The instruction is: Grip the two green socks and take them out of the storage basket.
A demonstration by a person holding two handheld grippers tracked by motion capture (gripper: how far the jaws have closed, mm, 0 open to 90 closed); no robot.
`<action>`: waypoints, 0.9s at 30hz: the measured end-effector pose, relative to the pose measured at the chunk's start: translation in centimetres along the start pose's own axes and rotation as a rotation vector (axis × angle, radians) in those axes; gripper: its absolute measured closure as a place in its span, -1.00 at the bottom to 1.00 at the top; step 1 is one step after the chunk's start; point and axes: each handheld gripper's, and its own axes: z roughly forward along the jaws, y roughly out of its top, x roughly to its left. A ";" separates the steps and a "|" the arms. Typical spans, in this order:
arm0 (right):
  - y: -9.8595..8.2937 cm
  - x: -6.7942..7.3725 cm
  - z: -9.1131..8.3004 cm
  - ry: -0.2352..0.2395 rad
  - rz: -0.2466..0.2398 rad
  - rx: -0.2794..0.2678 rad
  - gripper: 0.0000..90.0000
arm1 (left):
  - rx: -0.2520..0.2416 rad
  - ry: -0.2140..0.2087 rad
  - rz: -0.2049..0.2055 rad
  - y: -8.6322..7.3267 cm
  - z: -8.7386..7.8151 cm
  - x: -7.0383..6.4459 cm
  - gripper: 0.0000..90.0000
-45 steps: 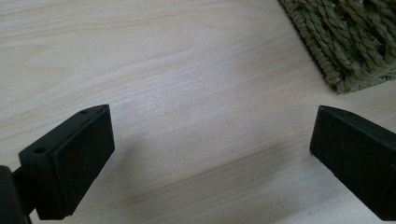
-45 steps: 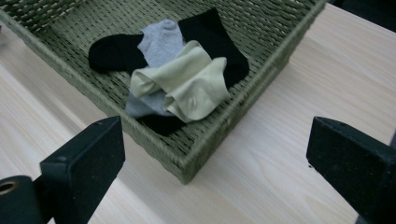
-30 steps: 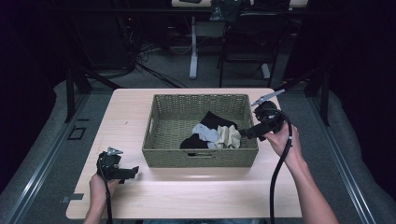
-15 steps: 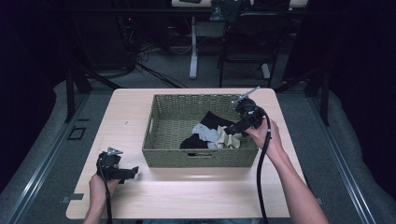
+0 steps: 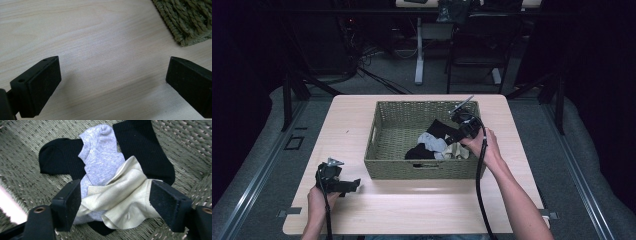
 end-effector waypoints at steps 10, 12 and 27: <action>0.2 0.6 2.1 -0.012 0.031 0.059 -0.15 | 0.008 -0.001 0.003 0.0 0.1 -0.1 -1.00; 0.2 0.6 2.4 -0.016 0.033 0.074 -0.09 | 0.010 0.000 0.003 0.0 0.1 -0.1 -1.00; -0.1 0.2 3.1 -0.029 0.080 0.139 0.62 | 0.020 0.002 0.008 0.0 0.2 -0.2 -1.00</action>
